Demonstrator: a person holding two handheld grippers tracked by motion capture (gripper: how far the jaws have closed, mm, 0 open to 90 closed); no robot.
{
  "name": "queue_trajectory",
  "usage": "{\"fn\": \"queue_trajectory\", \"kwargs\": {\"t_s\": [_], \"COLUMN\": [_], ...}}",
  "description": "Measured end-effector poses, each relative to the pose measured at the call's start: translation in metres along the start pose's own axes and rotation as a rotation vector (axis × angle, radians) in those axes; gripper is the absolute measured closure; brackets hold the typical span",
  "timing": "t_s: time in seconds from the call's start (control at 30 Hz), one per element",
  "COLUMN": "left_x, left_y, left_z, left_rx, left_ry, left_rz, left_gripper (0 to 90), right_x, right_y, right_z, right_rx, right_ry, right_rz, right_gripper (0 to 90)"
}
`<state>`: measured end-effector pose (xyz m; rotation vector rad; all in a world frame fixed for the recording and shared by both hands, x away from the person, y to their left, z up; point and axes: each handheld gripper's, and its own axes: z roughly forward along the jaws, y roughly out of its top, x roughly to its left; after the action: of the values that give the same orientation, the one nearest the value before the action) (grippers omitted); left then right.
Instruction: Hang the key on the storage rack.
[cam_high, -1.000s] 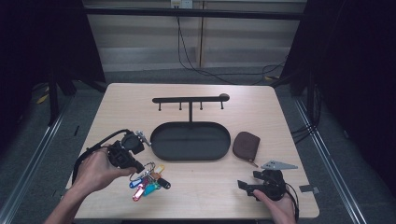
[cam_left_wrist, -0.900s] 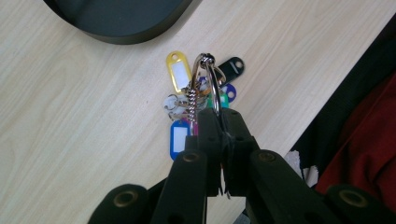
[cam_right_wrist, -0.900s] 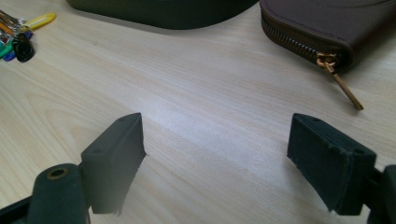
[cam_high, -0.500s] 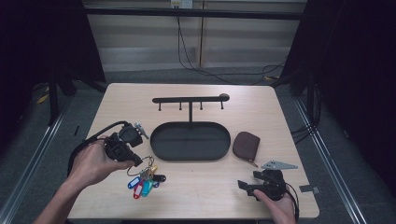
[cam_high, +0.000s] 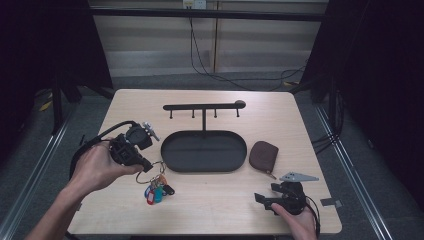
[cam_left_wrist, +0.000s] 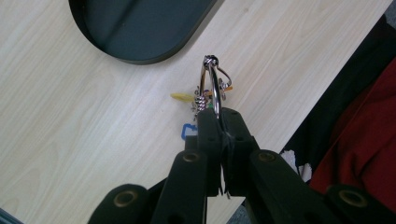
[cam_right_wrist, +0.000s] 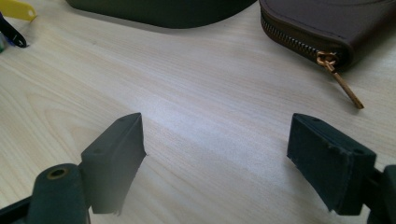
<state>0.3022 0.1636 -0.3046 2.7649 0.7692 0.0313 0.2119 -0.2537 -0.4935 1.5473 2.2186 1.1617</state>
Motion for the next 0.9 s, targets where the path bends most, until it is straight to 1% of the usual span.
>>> {"fn": "queue_trajectory", "kwargs": {"t_s": [0.07, 0.1, 0.13, 0.23, 0.33, 0.37, 0.4, 0.5, 0.67, 0.7, 0.8, 0.83, 0.87, 0.9], "left_x": [0.0, 0.0, 0.0, -0.001, -0.001, -0.002, -0.001, 0.0, 0.002, 0.004, 0.006, 0.008, 0.009, 0.01], "left_y": [0.001, 0.003, 0.003, 0.007, 0.009, 0.01, 0.013, 0.017, 0.022, 0.024, 0.026, 0.027, 0.028, 0.029], "left_z": [-0.001, -0.003, -0.003, -0.007, -0.009, -0.01, -0.014, -0.02, -0.026, -0.029, -0.03, -0.031, -0.032, -0.032], "left_rx": [0.001, 0.003, 0.003, -0.013, -0.016, -0.021, -0.029, -0.031, -0.051, -0.055, -0.054, -0.063, -0.055, -0.058], "left_ry": [0.0, 0.01, 0.01, 0.0, -0.005, -0.007, -0.017, -0.025, -0.025, -0.032, -0.033, -0.03, -0.032, -0.03], "left_rz": [0.001, -0.001, -0.001, 0.009, 0.017, 0.011, 0.017, 0.033, 0.035, 0.039, 0.027, 0.016, 0.028, 0.025], "left_gripper": [88.1, 88.1, 88.1, 88.1, 88.1, 88.1, 88.0, 88.1, 88.1, 88.0, 88.1, 88.1, 88.1, 88.1], "right_x": [0.0, 0.0, 0.0, 0.0, 0.0, 0.0, 0.0, 0.0, -0.001, 0.0, 0.0, 0.0, 0.0, 0.0], "right_y": [0.0, 0.0, 0.0, 0.0, 0.0, 0.0, 0.0, 0.0, 0.0, 0.0, 0.0, 0.0, 0.0, 0.0], "right_z": [0.0, 0.0, 0.0, -0.001, -0.001, -0.001, 0.0, 0.0, 0.0, 0.0, 0.0, 0.0, 0.0, 0.0], "right_rx": [-0.002, -0.002, -0.002, -0.005, -0.003, -0.004, -0.003, -0.002, -0.001, 0.0, 0.0, -0.001, 0.0, 0.0], "right_ry": [0.0, 0.002, 0.002, 0.004, 0.002, 0.004, 0.002, 0.002, 0.005, 0.003, 0.005, 0.005, 0.005, 0.005], "right_rz": [0.002, 0.004, 0.004, 0.005, 0.008, 0.006, 0.007, 0.005, 0.006, 0.009, 0.007, 0.007, 0.006, 0.006], "right_gripper": [18.7, 18.6, 18.6, 18.6, 18.6, 18.6, 18.5, 18.5, 18.5, 18.5, 18.5, 18.4, 18.4, 18.4]}}
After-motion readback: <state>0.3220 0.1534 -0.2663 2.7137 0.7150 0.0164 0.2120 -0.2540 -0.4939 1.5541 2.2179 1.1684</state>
